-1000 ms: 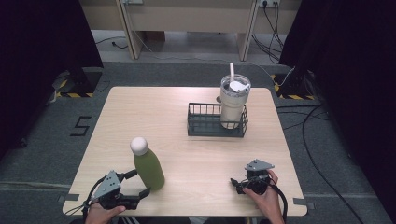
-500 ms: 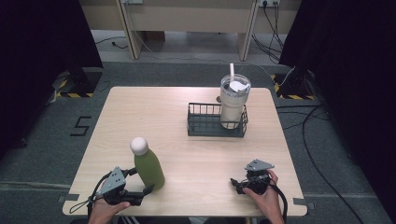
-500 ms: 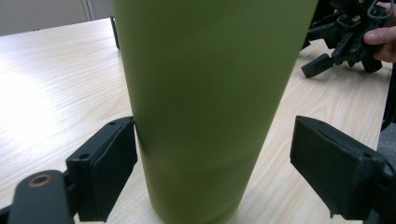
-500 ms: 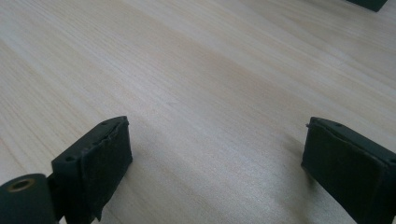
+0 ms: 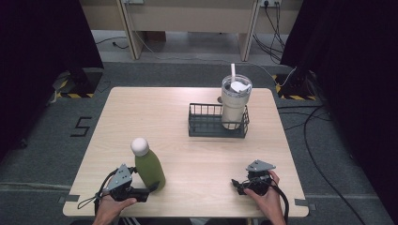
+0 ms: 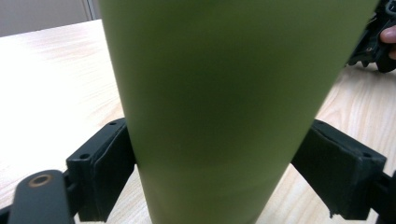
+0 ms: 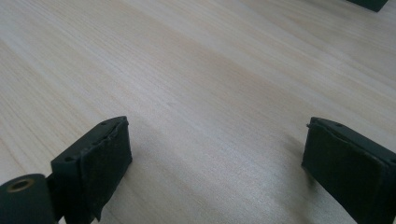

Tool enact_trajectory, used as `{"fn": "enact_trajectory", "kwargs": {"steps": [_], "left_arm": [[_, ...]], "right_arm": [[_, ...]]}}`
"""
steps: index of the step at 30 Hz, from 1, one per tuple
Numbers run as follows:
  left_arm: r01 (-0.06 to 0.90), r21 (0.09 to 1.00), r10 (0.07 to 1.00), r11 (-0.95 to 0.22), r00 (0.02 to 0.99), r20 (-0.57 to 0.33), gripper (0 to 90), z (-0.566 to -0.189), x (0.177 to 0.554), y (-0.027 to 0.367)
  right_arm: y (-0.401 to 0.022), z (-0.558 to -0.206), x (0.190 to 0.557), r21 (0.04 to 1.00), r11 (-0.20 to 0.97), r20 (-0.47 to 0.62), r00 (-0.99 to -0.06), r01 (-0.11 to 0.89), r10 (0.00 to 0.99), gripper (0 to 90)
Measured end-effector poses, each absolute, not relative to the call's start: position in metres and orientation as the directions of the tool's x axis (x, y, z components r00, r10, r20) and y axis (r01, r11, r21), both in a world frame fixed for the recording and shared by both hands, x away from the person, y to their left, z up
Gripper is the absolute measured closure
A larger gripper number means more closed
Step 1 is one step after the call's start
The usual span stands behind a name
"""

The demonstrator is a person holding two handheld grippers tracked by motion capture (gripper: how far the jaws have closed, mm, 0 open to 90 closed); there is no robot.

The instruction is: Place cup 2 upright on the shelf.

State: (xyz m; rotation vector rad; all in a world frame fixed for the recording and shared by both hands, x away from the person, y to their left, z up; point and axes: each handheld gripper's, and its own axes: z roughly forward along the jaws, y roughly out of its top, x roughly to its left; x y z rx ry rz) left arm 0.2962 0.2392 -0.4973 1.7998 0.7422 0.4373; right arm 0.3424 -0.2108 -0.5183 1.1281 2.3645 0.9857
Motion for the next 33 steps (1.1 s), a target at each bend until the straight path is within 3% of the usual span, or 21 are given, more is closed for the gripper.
{"fn": "enact_trajectory", "kwargs": {"steps": [19,33], "left_arm": [[0.266,0.937,0.672,-0.226,0.739,-0.048,15.1,-0.504,0.307,0.23],[0.256,0.943,0.673,-0.215,0.738,-0.047,20.2,-0.506,0.308,0.229]], "right_arm": [[-0.211,-0.518,0.343,0.713,0.445,-0.009,-0.627,0.543,0.779,8.1],[-0.211,-0.518,0.343,0.713,0.444,-0.008,-0.627,0.543,0.779,8.1]]}}
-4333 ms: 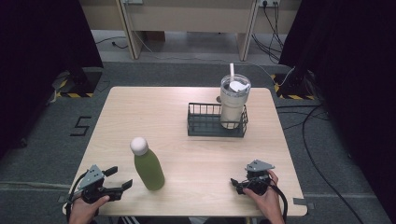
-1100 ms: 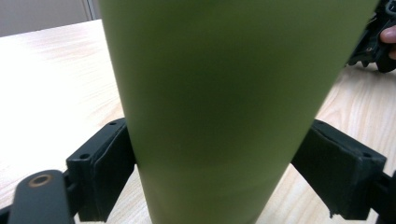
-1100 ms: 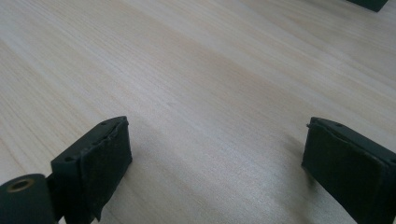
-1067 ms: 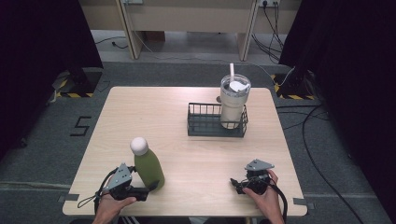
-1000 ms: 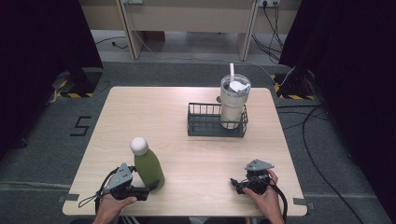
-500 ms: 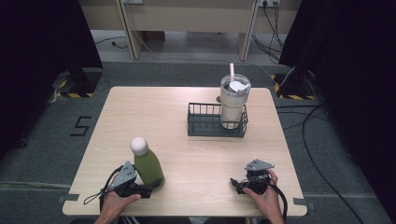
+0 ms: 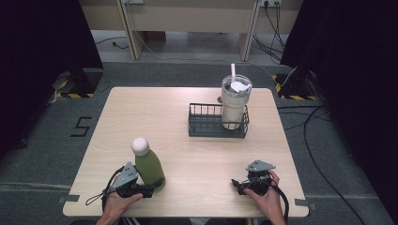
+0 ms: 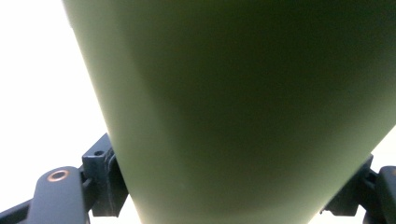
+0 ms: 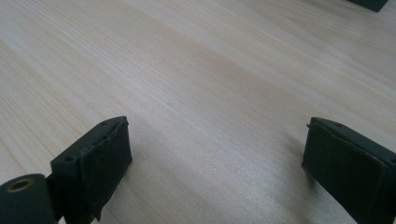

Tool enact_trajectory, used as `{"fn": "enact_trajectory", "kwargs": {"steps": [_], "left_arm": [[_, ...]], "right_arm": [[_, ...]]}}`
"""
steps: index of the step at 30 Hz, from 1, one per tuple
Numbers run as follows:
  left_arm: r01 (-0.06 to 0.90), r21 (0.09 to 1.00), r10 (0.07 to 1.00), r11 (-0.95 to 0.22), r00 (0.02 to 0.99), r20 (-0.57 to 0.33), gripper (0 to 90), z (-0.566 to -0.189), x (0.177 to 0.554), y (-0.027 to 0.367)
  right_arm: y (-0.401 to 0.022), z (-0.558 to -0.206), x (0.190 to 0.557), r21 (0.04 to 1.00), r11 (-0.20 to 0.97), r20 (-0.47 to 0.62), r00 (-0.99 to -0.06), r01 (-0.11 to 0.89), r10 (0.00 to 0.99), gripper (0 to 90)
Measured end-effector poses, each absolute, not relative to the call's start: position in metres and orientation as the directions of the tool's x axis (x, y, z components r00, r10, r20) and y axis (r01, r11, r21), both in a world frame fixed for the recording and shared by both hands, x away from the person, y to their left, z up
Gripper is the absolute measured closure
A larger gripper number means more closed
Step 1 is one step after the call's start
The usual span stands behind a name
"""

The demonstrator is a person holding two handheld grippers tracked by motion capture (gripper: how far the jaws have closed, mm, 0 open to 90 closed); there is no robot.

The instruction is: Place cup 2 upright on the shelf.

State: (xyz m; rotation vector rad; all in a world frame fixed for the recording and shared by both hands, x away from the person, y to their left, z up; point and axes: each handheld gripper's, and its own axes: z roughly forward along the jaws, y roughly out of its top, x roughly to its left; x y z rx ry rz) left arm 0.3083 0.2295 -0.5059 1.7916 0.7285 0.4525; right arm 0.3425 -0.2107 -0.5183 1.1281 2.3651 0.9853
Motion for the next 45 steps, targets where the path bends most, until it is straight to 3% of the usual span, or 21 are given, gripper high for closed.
{"fn": "enact_trajectory", "kwargs": {"steps": [45], "left_arm": [[0.25,0.947,0.69,-0.202,0.723,-0.044,20.5,-0.482,0.323,0.23]], "right_arm": [[-0.211,-0.518,0.343,0.712,0.445,-0.008,-0.627,0.543,0.779,8.0]]}}
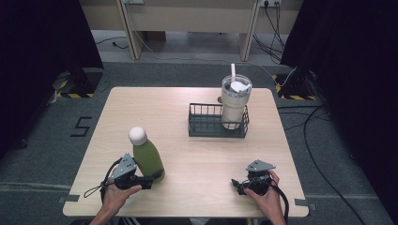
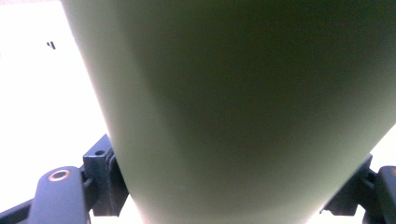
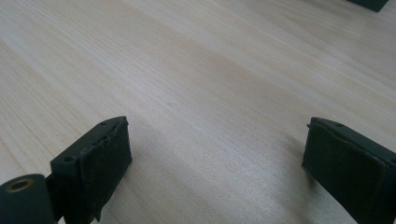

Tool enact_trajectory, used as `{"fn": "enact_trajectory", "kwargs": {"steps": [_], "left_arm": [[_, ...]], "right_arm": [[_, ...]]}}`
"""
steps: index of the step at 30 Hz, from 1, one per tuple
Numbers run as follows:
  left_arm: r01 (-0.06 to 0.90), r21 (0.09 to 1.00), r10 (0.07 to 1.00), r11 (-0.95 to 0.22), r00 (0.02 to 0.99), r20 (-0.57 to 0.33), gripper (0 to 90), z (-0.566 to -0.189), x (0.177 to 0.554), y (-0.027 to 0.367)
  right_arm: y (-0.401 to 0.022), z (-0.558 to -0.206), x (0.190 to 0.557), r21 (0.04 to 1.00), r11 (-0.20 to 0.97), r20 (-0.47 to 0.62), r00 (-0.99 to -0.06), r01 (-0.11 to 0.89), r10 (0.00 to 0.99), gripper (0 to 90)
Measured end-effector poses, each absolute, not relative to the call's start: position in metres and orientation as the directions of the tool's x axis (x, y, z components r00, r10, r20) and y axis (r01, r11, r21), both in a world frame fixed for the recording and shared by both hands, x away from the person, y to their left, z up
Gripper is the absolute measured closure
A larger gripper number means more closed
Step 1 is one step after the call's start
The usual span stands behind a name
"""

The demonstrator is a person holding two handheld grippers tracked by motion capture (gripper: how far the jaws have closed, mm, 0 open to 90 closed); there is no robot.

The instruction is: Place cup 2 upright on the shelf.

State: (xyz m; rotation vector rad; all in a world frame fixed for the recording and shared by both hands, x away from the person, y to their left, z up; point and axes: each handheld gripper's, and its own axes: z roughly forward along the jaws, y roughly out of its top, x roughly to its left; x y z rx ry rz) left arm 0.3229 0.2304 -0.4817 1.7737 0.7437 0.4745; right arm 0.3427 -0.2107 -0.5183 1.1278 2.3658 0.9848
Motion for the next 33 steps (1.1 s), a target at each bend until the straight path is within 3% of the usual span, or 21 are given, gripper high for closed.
{"fn": "enact_trajectory", "kwargs": {"steps": [33], "left_arm": [[0.243,0.948,0.684,-0.206,0.729,-0.039,20.5,-0.459,0.346,0.225]], "right_arm": [[-0.211,-0.518,0.343,0.712,0.445,-0.008,-0.627,0.543,0.779,8.0]]}}
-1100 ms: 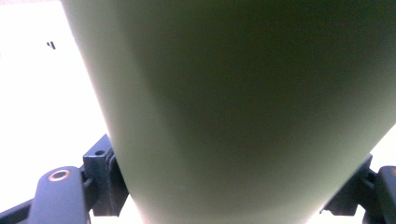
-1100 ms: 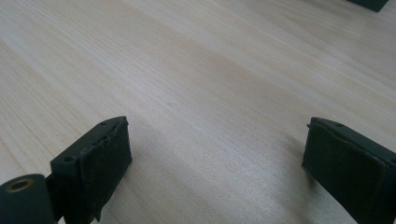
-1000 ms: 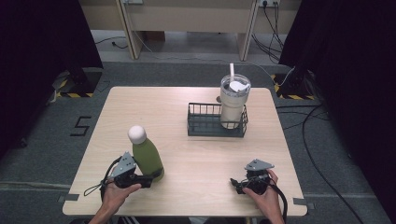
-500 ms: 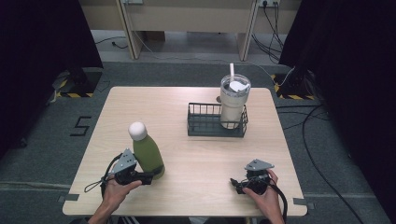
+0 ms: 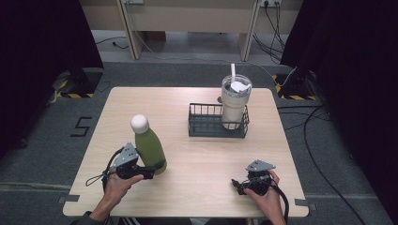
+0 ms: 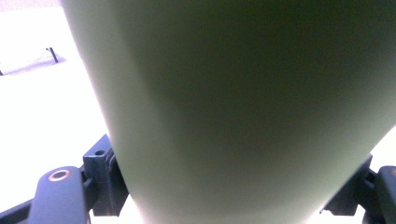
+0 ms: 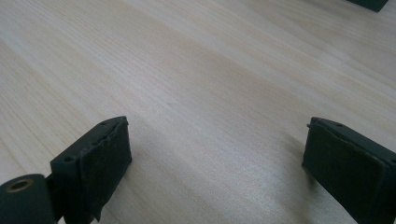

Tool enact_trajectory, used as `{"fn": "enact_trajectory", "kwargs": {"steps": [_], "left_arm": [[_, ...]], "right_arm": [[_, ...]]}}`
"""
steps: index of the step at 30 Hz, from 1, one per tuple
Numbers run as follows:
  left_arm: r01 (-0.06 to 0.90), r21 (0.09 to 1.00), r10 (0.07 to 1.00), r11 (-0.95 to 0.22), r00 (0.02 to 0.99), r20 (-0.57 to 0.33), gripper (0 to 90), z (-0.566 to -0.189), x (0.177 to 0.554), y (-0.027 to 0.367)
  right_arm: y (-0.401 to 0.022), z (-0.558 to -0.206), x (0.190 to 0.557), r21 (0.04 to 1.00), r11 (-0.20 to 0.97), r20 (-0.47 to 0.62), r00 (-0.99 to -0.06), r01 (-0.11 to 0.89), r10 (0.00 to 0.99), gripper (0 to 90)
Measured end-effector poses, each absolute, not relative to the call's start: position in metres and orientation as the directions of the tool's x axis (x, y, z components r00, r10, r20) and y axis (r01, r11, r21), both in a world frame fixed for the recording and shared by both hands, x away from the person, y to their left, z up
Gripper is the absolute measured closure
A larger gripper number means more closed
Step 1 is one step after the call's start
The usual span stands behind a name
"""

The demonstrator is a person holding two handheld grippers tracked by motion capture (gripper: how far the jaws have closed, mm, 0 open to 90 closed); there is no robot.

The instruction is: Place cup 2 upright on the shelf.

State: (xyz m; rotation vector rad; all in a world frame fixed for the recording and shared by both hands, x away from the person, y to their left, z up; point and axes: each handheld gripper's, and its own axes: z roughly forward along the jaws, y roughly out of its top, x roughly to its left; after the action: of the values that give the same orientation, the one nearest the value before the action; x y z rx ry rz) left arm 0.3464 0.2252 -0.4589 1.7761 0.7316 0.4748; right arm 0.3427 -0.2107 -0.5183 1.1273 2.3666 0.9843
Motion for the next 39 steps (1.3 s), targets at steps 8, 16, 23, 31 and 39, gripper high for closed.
{"fn": "enact_trajectory", "kwargs": {"steps": [8,16,23,31,39], "left_arm": [[0.248,0.947,0.682,-0.206,0.73,-0.043,20.5,-0.452,0.357,0.22],[0.236,0.95,0.675,-0.204,0.737,-0.038,20.4,-0.442,0.369,0.211],[0.219,0.952,0.669,-0.214,0.743,-0.02,20.5,-0.429,0.377,0.205],[0.224,0.949,0.663,-0.224,0.748,-0.02,20.5,-0.422,0.389,0.197],[0.219,0.949,0.655,-0.229,0.755,-0.016,20.4,-0.415,0.401,0.186]], "right_arm": [[-0.211,-0.518,0.343,0.712,0.445,-0.008,-0.627,0.543,0.779,8.0],[-0.211,-0.518,0.343,0.712,0.445,-0.008,-0.628,0.543,0.779,8.0],[-0.211,-0.518,0.343,0.712,0.445,-0.008,-0.627,0.543,0.779,8.0],[-0.211,-0.518,0.343,0.712,0.445,-0.008,-0.627,0.543,0.779,8.0],[-0.211,-0.518,0.343,0.712,0.446,-0.008,-0.628,0.543,0.778,7.9]]}}
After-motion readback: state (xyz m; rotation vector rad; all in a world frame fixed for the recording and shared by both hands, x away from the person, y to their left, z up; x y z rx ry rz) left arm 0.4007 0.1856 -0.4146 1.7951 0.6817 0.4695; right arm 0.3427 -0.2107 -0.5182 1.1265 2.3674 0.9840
